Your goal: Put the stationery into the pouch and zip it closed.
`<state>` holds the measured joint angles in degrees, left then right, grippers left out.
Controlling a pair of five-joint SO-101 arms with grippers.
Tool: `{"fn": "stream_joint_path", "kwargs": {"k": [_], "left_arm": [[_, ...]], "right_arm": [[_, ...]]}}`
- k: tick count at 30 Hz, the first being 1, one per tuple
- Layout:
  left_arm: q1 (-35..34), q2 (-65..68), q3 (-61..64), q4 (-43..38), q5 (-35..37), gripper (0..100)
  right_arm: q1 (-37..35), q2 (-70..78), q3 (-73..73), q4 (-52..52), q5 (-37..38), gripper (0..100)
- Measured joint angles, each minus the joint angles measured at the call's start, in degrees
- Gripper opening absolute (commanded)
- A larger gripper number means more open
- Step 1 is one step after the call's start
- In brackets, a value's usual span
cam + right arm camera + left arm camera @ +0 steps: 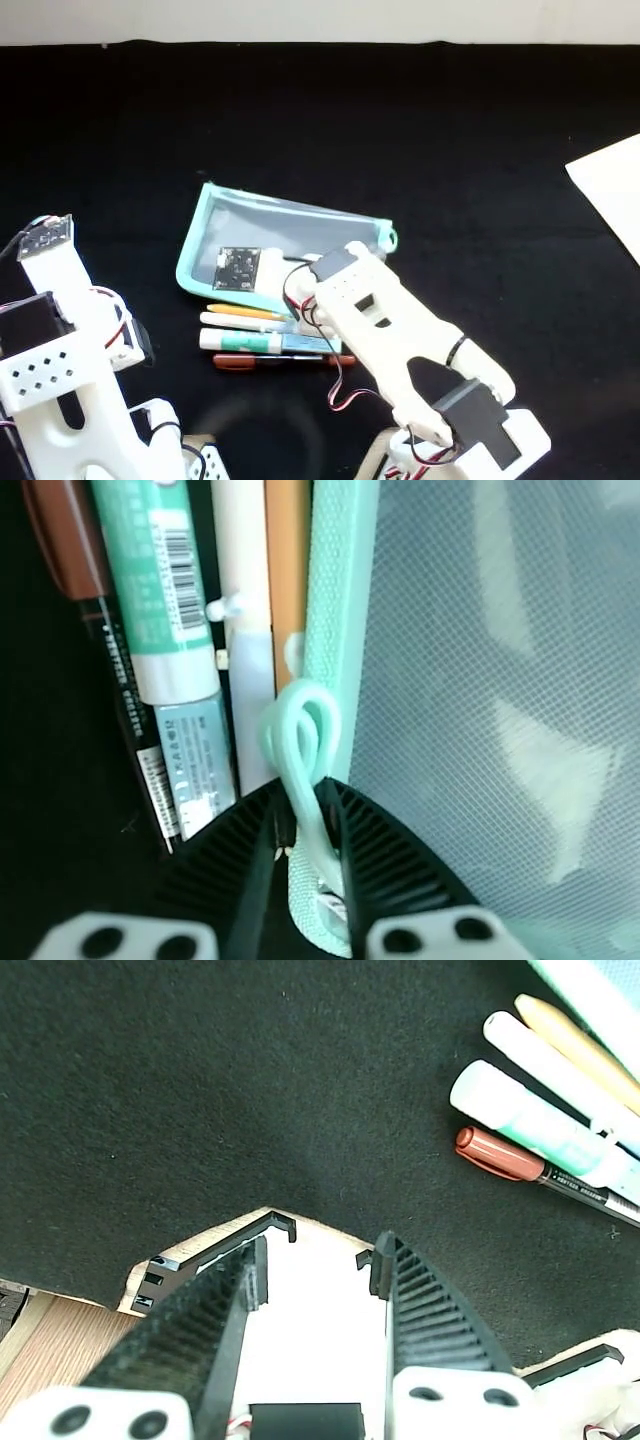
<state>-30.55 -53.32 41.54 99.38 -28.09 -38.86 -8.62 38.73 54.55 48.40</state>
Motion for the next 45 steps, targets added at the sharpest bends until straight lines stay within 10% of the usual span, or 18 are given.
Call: {"fn": "stream_joint_path", "kwargs": {"k": [18, 30, 45], "left_arm": [[0.00, 0.00, 0.00, 0.00, 0.18, 18], [0.44, 0.00, 0.00, 0.00, 0.18, 18], [16.88, 0.00, 0.00, -3.60, 0.18, 19]], "right_arm": [[2.99, -17.67, -16.88, 8.53, -30.51, 0.8], [3.08, -35.25, -36.22, 22.42, -35.52, 0.7], [16.44, -30.77, -61.01, 24.35, -48.70, 0.6]]}}
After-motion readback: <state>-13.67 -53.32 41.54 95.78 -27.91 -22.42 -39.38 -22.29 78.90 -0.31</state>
